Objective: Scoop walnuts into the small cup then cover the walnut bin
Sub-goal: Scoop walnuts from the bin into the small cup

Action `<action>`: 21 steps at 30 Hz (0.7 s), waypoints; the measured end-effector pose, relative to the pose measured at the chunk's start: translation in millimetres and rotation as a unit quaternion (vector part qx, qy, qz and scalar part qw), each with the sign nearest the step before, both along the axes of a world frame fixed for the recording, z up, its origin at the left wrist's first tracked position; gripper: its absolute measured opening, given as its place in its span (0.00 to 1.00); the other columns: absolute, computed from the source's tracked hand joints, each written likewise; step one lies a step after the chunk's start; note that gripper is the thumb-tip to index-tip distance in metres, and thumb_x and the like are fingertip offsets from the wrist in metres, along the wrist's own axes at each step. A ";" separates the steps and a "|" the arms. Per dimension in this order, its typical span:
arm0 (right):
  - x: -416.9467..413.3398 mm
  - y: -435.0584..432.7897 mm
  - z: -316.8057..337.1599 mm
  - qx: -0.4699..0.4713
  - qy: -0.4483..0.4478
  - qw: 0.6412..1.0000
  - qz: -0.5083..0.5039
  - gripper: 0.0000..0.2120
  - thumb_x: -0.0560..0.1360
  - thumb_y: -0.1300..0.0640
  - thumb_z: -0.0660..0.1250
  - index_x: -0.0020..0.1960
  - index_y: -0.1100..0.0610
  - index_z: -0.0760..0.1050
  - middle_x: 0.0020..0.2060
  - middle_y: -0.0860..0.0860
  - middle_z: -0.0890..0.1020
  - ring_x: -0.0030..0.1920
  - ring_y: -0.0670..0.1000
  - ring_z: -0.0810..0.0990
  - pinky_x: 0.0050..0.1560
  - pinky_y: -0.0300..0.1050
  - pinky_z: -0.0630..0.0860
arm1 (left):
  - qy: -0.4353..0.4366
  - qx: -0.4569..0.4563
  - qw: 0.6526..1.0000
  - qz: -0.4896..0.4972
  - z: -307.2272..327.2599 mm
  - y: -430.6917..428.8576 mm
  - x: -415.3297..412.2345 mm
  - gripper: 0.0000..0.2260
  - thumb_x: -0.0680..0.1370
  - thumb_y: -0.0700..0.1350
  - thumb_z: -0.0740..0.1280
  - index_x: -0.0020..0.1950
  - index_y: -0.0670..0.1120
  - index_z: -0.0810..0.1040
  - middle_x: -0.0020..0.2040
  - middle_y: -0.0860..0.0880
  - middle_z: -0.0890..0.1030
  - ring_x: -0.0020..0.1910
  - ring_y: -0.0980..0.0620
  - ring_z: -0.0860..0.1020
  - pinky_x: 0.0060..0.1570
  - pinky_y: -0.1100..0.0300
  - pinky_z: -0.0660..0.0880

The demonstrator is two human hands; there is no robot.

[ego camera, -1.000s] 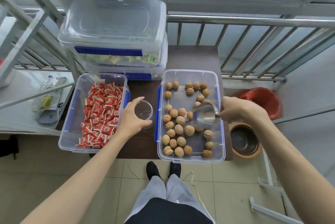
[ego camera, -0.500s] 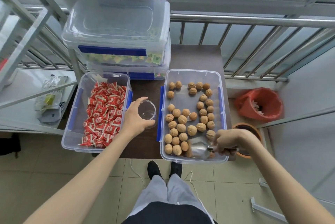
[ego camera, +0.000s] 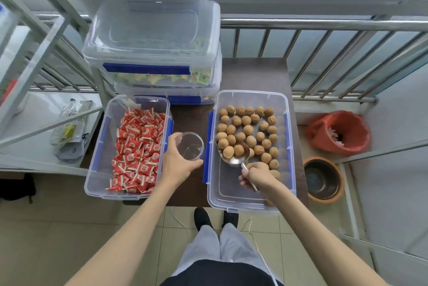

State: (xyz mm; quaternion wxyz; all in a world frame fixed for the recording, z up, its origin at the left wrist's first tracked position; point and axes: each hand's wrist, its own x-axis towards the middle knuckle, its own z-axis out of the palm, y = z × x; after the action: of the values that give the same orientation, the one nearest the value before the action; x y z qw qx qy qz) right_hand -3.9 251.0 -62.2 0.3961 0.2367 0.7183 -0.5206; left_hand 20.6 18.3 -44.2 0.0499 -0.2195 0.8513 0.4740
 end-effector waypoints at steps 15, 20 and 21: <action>-19.2 -44.2 -41.7 -0.010 0.039 0.974 -0.225 0.18 0.79 0.65 0.63 0.69 0.62 0.73 0.43 0.54 0.84 0.42 0.50 0.83 0.50 0.45 0.82 | -0.018 0.033 0.998 0.055 -3.7 1.7 5.7 0.40 0.65 0.44 0.83 0.71 0.50 0.67 0.71 0.50 0.73 0.67 0.55 0.70 0.62 0.60 0.67; -11.0 -35.5 -29.5 -0.004 0.070 0.976 -0.206 0.18 0.80 0.66 0.61 0.69 0.63 0.72 0.43 0.54 0.82 0.40 0.47 0.80 0.41 0.36 0.79 | -0.020 0.042 0.998 0.053 -3.8 1.9 4.8 0.40 0.65 0.43 0.83 0.71 0.51 0.66 0.71 0.49 0.73 0.67 0.55 0.70 0.63 0.61 0.66; -6.6 -32.6 -26.5 -0.004 0.081 0.977 -0.197 0.18 0.80 0.66 0.61 0.70 0.63 0.72 0.44 0.55 0.82 0.39 0.47 0.79 0.40 0.35 0.78 | -0.020 0.042 0.997 0.053 -4.4 2.2 4.7 0.40 0.65 0.43 0.83 0.71 0.51 0.66 0.71 0.49 0.73 0.68 0.53 0.71 0.63 0.61 0.67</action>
State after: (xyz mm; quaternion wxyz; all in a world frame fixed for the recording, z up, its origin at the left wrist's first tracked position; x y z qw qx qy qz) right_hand -10.4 218.5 -88.7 0.2275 0.3292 0.6854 -0.6083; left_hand 25.2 20.5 -48.6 0.0506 -0.2716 0.8164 0.5072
